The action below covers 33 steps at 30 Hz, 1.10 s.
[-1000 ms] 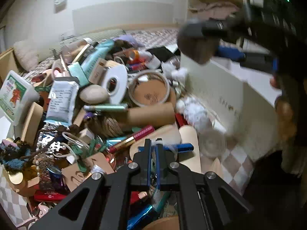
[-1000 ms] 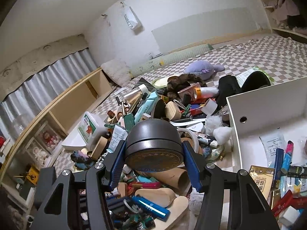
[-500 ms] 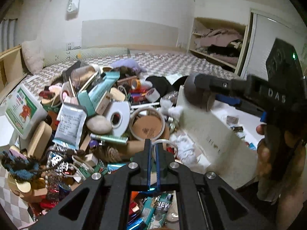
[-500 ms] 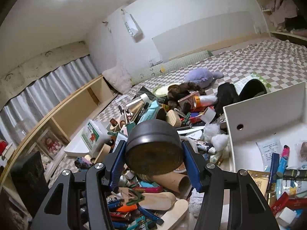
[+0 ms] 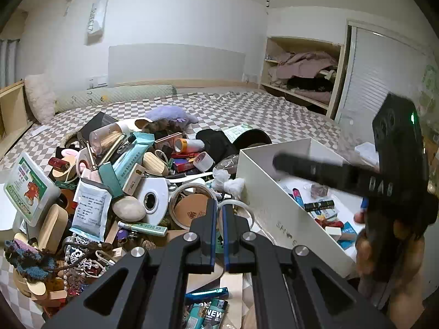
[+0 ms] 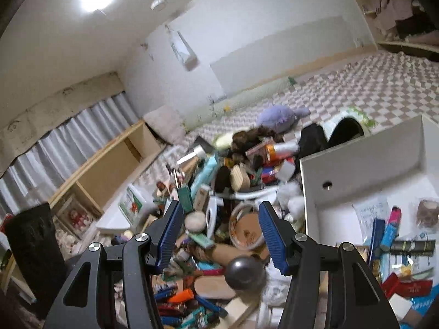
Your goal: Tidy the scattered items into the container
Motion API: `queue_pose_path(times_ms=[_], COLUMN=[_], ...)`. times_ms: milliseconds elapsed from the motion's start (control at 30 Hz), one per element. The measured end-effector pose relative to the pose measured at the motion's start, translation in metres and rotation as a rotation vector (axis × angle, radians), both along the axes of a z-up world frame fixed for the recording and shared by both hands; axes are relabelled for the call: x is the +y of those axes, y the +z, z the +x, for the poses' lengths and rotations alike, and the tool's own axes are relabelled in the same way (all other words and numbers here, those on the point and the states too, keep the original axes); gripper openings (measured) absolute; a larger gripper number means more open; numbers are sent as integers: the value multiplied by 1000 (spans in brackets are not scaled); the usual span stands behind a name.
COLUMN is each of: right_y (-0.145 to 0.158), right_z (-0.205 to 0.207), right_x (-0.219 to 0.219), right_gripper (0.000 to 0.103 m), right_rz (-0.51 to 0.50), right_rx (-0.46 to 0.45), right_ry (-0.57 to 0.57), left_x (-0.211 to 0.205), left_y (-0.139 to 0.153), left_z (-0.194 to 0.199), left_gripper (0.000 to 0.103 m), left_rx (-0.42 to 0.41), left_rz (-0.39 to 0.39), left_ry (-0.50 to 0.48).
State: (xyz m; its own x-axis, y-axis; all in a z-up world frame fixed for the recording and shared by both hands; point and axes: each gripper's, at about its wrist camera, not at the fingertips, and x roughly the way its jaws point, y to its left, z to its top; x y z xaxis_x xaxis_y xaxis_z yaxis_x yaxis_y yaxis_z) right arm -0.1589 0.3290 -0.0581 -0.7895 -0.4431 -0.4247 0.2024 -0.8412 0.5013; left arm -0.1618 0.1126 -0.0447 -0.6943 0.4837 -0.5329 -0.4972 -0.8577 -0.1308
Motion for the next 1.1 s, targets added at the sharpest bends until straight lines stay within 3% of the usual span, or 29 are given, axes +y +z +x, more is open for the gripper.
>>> queue_pose_path(times_ms=[233,567,900,1100], right_y=[-18,-64,-85,-95], right_z=[5,-19,-33,-40], right_x=[-26,-70,-77,-78], right_gripper=[59,59,59,63], right_rz=[61,244,407,415], right_rx=[-58,-166,-207,-240], right_ry=[41,87,28,25], left_x=[-20,-49,-62,-64], left_y=[0,-24,-35,-38], left_z=[2,-5,-10,-11], left_gripper=[5,5,5,5], left_rx=[4,-37,-67,-77], left_rz=[41,84,125,130], left_ry=[33,50,53,55])
